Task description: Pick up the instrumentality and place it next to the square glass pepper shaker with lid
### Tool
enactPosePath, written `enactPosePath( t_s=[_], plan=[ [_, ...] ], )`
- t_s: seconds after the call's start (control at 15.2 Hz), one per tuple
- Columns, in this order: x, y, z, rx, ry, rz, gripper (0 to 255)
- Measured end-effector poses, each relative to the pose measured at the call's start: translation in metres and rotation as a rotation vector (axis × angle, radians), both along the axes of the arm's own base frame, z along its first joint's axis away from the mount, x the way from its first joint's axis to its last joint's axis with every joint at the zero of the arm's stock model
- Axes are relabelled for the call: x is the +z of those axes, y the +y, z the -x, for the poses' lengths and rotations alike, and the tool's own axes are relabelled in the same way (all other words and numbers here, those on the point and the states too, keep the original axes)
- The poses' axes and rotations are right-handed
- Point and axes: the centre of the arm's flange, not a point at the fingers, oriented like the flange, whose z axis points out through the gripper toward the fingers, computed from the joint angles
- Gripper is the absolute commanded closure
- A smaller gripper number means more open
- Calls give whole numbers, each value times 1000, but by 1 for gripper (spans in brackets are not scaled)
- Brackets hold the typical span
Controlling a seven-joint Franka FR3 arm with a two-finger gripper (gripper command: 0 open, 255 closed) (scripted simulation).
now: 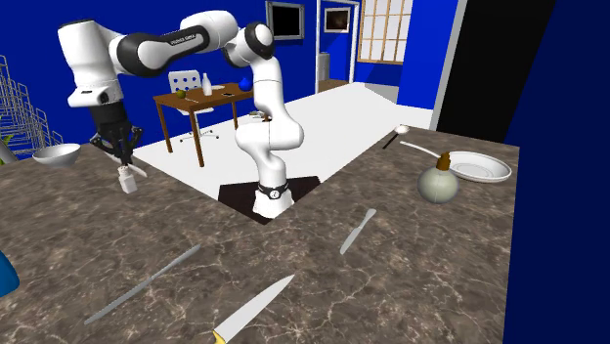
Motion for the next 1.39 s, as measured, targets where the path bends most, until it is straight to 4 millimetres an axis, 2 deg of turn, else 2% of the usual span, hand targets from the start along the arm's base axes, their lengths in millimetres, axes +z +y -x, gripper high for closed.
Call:
enactPosePath(
  t_s=[0.26,0.46,0.53,0.86,1.39],
  plan=[
    [0,-41,34,0,-1,-2,255],
    [1,-78,55,-1,0,-2,255],
    [-2,-84,61,0,0,-1,255],
    [-25,-91,64,2,1,0,255],
    [-68,-90,63,2,1,0,255]
  ],
)
